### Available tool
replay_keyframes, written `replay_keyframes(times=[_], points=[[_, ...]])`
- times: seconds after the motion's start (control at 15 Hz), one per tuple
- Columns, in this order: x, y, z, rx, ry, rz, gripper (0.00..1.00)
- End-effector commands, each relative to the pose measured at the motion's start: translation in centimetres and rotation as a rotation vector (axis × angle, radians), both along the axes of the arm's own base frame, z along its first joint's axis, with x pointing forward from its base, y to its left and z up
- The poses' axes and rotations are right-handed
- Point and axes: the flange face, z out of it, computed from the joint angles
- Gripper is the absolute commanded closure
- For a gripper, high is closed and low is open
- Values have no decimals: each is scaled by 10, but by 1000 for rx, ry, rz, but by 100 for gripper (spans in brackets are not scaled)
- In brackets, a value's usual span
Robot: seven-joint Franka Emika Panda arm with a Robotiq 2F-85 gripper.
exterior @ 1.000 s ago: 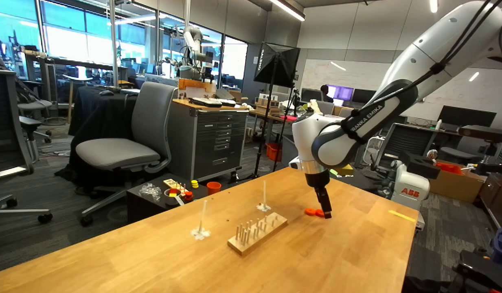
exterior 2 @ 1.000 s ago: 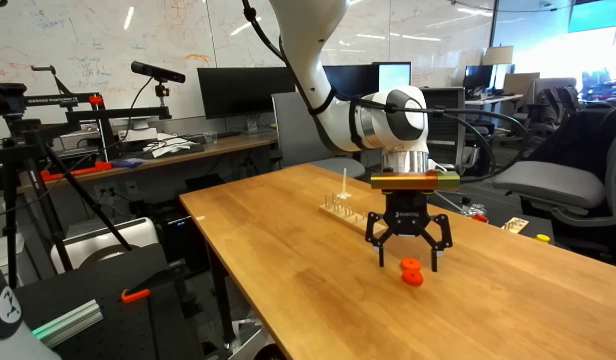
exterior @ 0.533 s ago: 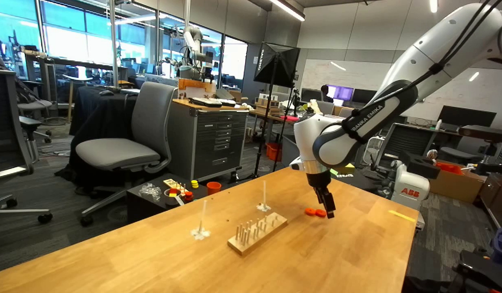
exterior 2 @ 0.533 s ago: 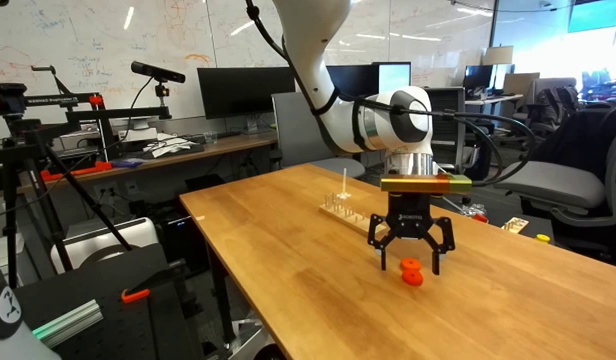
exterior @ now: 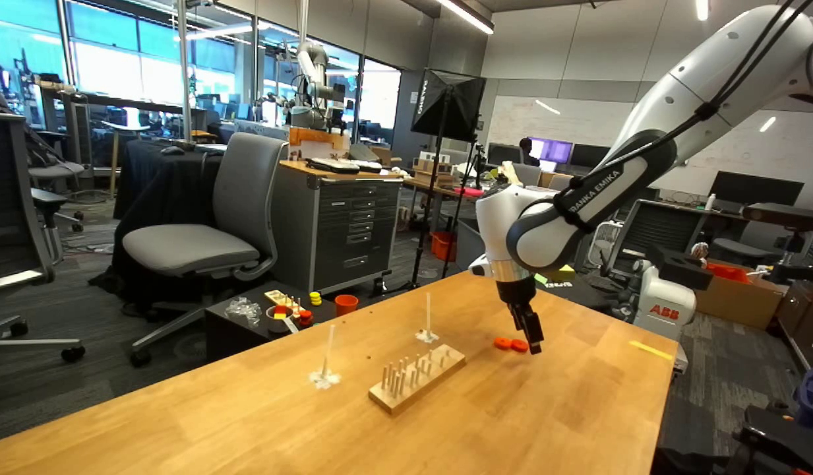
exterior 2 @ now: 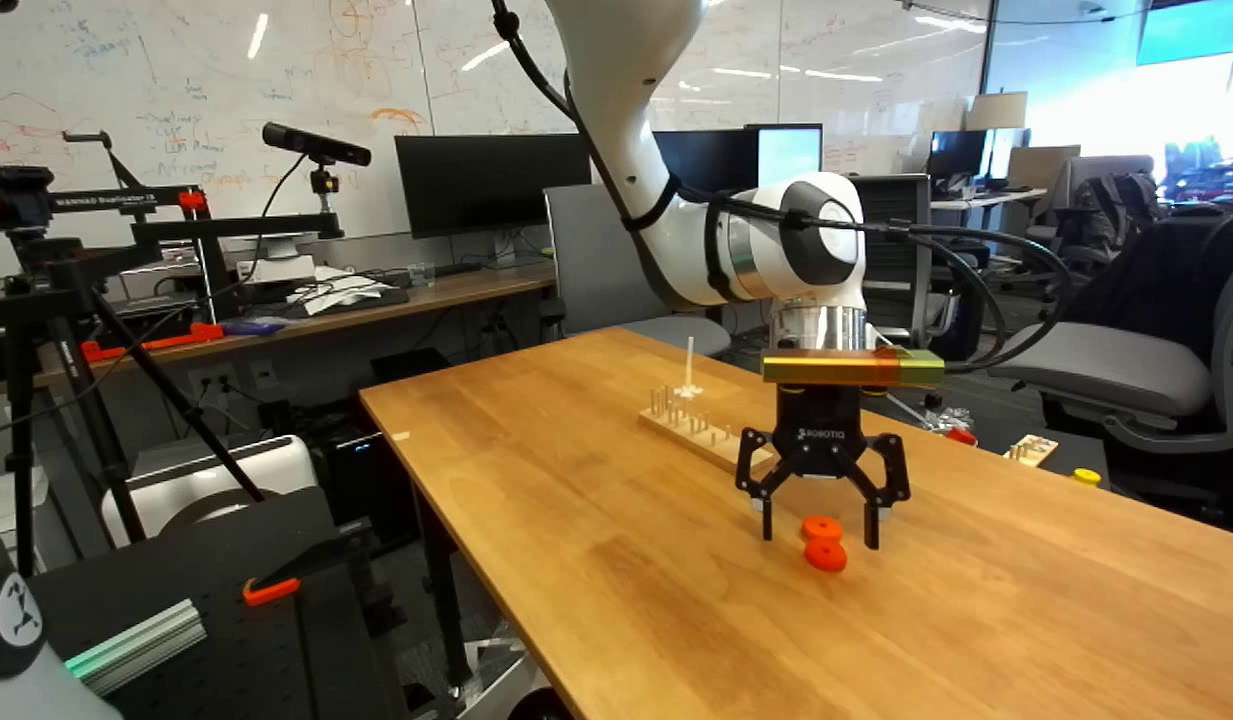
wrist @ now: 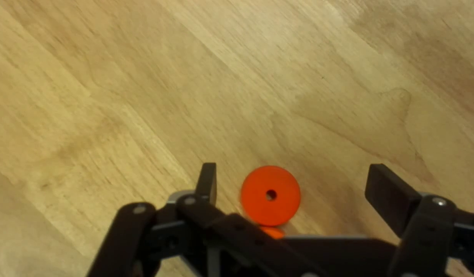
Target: Pick the orange ring and put it on the object on the table
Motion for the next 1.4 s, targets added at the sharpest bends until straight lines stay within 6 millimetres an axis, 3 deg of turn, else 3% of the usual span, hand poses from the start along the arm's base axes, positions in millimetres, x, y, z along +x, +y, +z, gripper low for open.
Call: replay_keyframes(times=[0.0, 0.8, 1.33], points=[[1, 0, 0, 0, 1, 0, 0], [4, 16, 7, 31, -20, -12, 0], [16, 20, 11, 50, -38, -45, 0]])
